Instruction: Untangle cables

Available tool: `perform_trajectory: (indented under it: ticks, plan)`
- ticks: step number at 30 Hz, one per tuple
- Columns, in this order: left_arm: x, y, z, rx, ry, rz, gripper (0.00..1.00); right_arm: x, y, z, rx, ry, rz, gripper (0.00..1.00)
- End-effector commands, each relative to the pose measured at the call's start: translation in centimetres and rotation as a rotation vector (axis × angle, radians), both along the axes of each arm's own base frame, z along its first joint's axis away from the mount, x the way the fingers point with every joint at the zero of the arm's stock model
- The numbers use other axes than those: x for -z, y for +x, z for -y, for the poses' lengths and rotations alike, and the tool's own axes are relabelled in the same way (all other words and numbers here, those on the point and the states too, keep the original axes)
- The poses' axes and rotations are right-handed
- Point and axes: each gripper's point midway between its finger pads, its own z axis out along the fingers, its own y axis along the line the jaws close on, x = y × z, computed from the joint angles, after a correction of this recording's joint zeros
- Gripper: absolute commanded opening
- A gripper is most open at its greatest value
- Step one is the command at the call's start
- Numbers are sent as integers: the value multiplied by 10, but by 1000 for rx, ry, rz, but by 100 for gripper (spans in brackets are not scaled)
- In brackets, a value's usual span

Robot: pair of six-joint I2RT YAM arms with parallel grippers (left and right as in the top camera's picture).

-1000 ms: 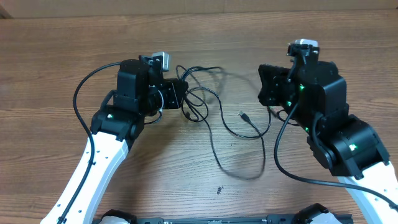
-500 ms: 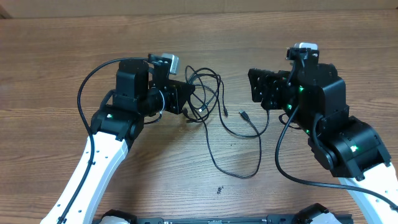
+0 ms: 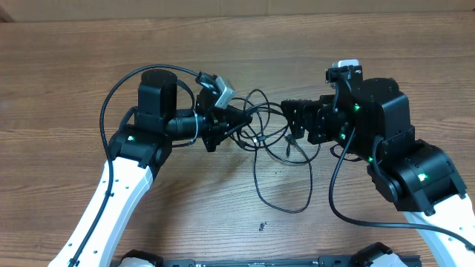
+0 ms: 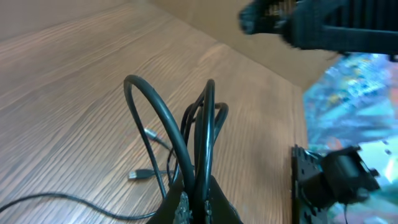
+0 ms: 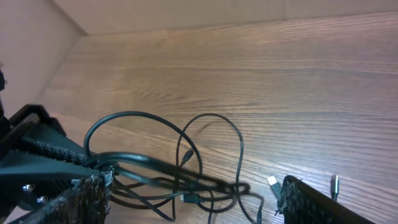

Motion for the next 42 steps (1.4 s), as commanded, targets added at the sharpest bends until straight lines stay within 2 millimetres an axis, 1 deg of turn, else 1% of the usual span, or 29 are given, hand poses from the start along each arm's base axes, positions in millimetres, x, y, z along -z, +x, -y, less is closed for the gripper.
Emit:
perform_trajectory:
  ticks: [1, 7, 12, 16, 22, 31, 37, 42]
  plan:
    - [-15, -15, 5, 122, -52, 99, 4, -6, -5, -2, -42, 0, 24, 87]
    - [-22, -25, 7, 193, -85, 148, 4, -3, -14, -11, -124, -3, 14, 87]
    - [-24, -22, 7, 186, -85, 173, 4, -3, -19, -17, -162, 15, 2, 87]
    - [-18, -12, 5, 131, -43, 177, 4, -5, -24, -23, -228, 15, 16, 87]
    - [-18, -12, 5, 131, -43, 179, 4, -5, -26, -25, -242, 24, 12, 87]
    - [-10, 0, 1, 63, 9, 183, 4, -5, -27, -26, -244, 27, 11, 88]
    - [-10, 2, 0, 54, 16, 185, 4, -5, -26, -26, -245, 26, 9, 88]
    - [-10, 3, 0, 49, 18, 191, 4, 1, -26, -26, -244, 18, -16, 88]
